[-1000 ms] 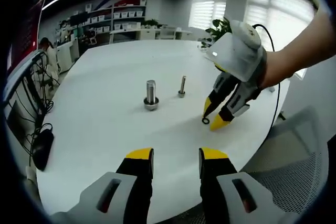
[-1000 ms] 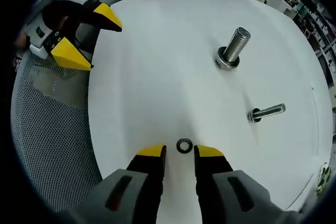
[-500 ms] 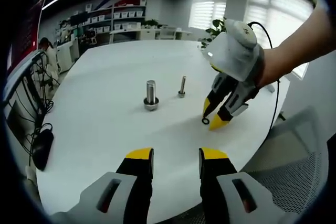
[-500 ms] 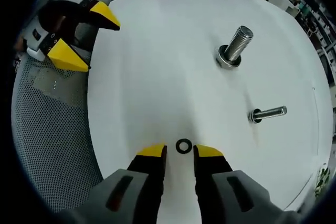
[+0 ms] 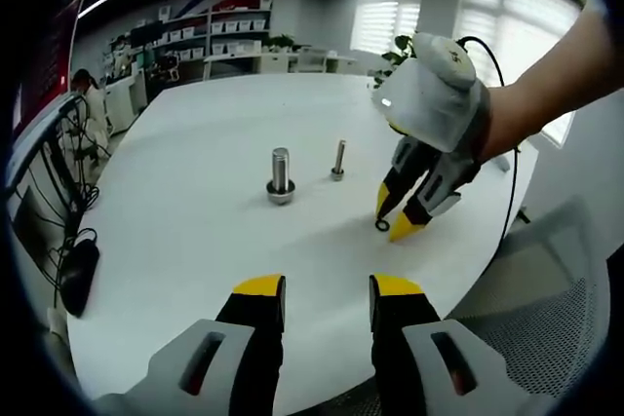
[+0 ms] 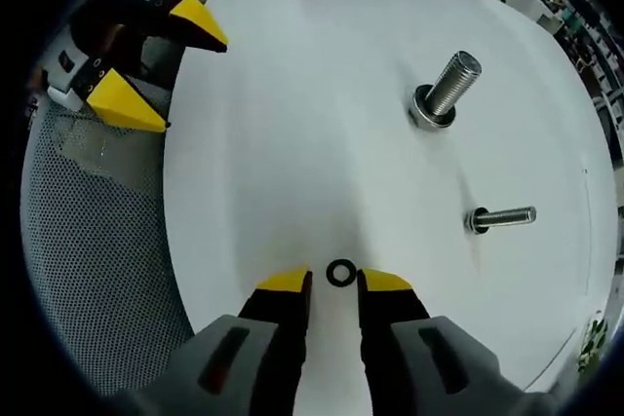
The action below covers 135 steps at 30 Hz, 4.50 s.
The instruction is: Place the washer onto the threaded stud by aligning its center hole with the stud, sliding it down to the base, and recovering from edge contact or off-axis alignment until the washer reaches the visible bottom stop.
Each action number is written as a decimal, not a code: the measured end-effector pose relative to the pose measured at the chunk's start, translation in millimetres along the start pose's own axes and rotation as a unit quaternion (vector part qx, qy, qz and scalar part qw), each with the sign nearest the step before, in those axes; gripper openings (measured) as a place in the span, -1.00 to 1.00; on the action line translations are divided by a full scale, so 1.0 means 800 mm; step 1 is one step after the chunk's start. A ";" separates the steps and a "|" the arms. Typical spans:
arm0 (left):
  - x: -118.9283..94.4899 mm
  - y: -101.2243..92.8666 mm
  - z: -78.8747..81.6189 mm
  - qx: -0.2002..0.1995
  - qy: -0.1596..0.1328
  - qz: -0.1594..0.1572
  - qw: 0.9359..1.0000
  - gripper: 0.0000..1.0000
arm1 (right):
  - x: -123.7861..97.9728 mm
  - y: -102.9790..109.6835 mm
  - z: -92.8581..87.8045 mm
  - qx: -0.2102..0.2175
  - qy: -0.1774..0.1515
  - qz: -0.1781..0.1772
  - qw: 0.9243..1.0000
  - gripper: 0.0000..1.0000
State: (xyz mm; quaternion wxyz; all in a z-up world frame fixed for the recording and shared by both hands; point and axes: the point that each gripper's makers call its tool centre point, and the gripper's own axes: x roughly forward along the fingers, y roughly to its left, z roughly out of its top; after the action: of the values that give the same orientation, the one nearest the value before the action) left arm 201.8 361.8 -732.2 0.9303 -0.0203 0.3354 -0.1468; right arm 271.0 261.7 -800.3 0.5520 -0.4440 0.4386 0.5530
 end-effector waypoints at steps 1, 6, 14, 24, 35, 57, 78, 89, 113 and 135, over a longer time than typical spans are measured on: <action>0.000 0.000 0.000 0.000 0.001 0.000 1.000 -0.35 | 0.000 0.000 0.000 0.000 -0.002 0.001 1.000 -0.58; 0.000 0.000 0.000 0.000 0.001 -0.001 1.000 -0.35 | 0.000 -0.001 0.001 -0.001 -0.006 0.003 1.000 -0.64; 0.001 0.000 0.000 0.000 0.001 -0.001 1.000 -0.35 | 0.000 -0.002 0.002 -0.009 -0.011 0.009 1.000 -0.69; 0.001 0.000 0.000 -0.001 0.001 -0.002 1.000 -0.35 | 0.002 -0.002 0.004 -0.015 0.020 0.007 1.000 -0.72; 0.000 0.002 0.000 -0.005 -0.002 0.001 1.000 -0.35 | 0.000 -0.002 0.003 -0.017 0.002 0.001 1.000 -0.74; 0.000 0.001 0.002 -0.006 -0.004 -0.003 1.000 -0.36 | -0.054 -0.068 0.014 0.023 -0.036 -0.029 0.999 -0.74; 0.000 0.002 0.002 -0.008 -0.006 -0.002 1.000 -0.36 | -0.081 -0.128 0.048 -0.007 -0.035 -0.078 0.996 -0.74; 0.001 0.002 0.001 -0.011 -0.004 -0.003 1.000 -0.36 | -0.072 -0.138 0.050 0.001 -0.030 -0.071 0.997 -0.74; 0.002 0.001 -0.001 -0.015 0.002 -0.007 1.000 -0.37 | -0.027 -0.134 0.040 0.018 0.008 -0.037 0.999 -0.73; 0.003 0.001 -0.002 -0.012 0.005 -0.009 1.000 -0.37 | -0.011 -0.124 0.026 0.041 0.005 -0.033 0.999 -0.57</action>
State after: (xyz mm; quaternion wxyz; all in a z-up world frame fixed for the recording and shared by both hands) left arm 202.4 362.0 -735.1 0.9271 -0.0332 0.3415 -0.1510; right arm 369.8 280.2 -786.3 0.5857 -0.4383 0.4483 0.5137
